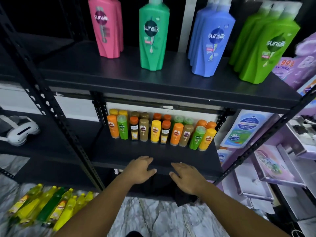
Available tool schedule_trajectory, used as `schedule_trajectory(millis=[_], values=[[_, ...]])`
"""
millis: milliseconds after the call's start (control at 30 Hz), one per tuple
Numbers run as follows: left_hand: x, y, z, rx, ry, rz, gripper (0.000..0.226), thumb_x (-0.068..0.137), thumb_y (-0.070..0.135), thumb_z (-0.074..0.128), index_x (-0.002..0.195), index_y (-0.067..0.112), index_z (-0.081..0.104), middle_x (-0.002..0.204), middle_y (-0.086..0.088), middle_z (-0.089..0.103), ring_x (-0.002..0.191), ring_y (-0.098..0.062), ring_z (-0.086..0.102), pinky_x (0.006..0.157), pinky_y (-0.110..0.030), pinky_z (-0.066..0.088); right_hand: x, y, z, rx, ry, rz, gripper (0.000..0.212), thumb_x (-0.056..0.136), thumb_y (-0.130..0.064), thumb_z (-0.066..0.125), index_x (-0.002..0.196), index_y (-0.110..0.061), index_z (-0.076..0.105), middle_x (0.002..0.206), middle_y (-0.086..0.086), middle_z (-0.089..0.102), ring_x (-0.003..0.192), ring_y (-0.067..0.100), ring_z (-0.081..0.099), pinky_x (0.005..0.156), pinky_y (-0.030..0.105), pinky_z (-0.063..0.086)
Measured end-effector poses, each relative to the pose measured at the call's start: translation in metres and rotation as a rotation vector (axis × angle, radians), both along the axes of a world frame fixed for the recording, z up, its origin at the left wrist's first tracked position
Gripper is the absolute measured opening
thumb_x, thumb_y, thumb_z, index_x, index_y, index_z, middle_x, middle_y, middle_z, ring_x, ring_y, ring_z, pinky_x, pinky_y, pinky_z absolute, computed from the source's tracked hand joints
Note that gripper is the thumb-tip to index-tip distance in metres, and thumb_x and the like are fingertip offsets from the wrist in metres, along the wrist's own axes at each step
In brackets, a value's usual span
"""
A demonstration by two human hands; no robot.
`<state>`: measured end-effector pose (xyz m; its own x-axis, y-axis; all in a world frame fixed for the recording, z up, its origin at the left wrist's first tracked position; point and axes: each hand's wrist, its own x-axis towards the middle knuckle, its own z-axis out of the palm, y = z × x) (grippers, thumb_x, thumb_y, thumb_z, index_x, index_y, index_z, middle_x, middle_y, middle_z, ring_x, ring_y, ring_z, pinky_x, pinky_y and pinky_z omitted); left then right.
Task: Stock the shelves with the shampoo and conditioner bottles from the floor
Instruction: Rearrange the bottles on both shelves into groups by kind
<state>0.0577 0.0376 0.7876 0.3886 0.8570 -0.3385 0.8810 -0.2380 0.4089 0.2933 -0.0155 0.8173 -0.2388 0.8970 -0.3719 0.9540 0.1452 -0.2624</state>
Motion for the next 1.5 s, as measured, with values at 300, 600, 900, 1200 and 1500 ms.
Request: schedule_trajectory(millis=[300,600,900,1200,1500], values=[[0.084,0.017,-0.117,0.068,-0.036,0.110,0.071,0.101,0.052,0.053,0.159,0.017,0.031,0.167,-0.007,0.024,0.143,-0.025,0.043,0.111,-0.042,0.043,0.063,0.034,-0.131,0.089,-0.016,0.094,0.064,0.106,-0.052,0.027,0.159,-0.017,0.028,0.163,0.001,0.032,0.150,0.021,0.029,0.120,0.048,0.025],[0.079,-0.001,-0.111,0.065,0.053,0.124,0.076,0.098,0.064,0.048,0.159,0.021,0.032,0.165,-0.001,0.031,0.155,-0.025,0.018,0.122,-0.049,0.025,0.088,0.032,-0.132,0.066,0.010,0.144,0.063,0.105,-0.051,0.031,0.158,-0.018,0.030,0.164,0.000,0.032,0.150,0.021,0.029,0.120,0.046,0.025],[0.022,0.024,-0.127,0.054,0.116,0.087,0.076,0.098,0.063,0.048,0.158,0.019,0.034,0.163,-0.003,0.034,0.152,-0.023,0.026,0.119,-0.046,0.032,0.037,0.063,-0.156,0.114,0.115,0.136,0.059,0.105,-0.050,0.034,0.157,-0.022,0.034,0.162,-0.005,0.036,0.150,0.016,0.029,0.121,0.042,0.026],[-0.083,0.078,-0.159,0.020,0.047,0.022,0.074,0.099,0.061,0.048,0.158,0.019,0.034,0.165,-0.002,0.031,0.152,-0.018,0.027,0.121,-0.038,0.030,-0.063,0.101,-0.198,0.000,0.063,-0.031,0.062,0.106,-0.053,0.032,0.159,-0.022,0.028,0.164,-0.004,0.032,0.150,0.018,0.029,0.119,0.041,0.027],[-0.078,0.115,-0.183,0.033,0.008,-0.043,0.071,0.099,0.061,0.049,0.156,0.021,0.039,0.162,0.000,0.035,0.146,-0.018,0.037,0.118,-0.035,0.034,-0.070,0.100,-0.207,0.003,0.038,-0.088,0.060,0.105,-0.049,0.034,0.157,-0.020,0.033,0.161,-0.003,0.036,0.148,0.018,0.032,0.119,0.042,0.028]])
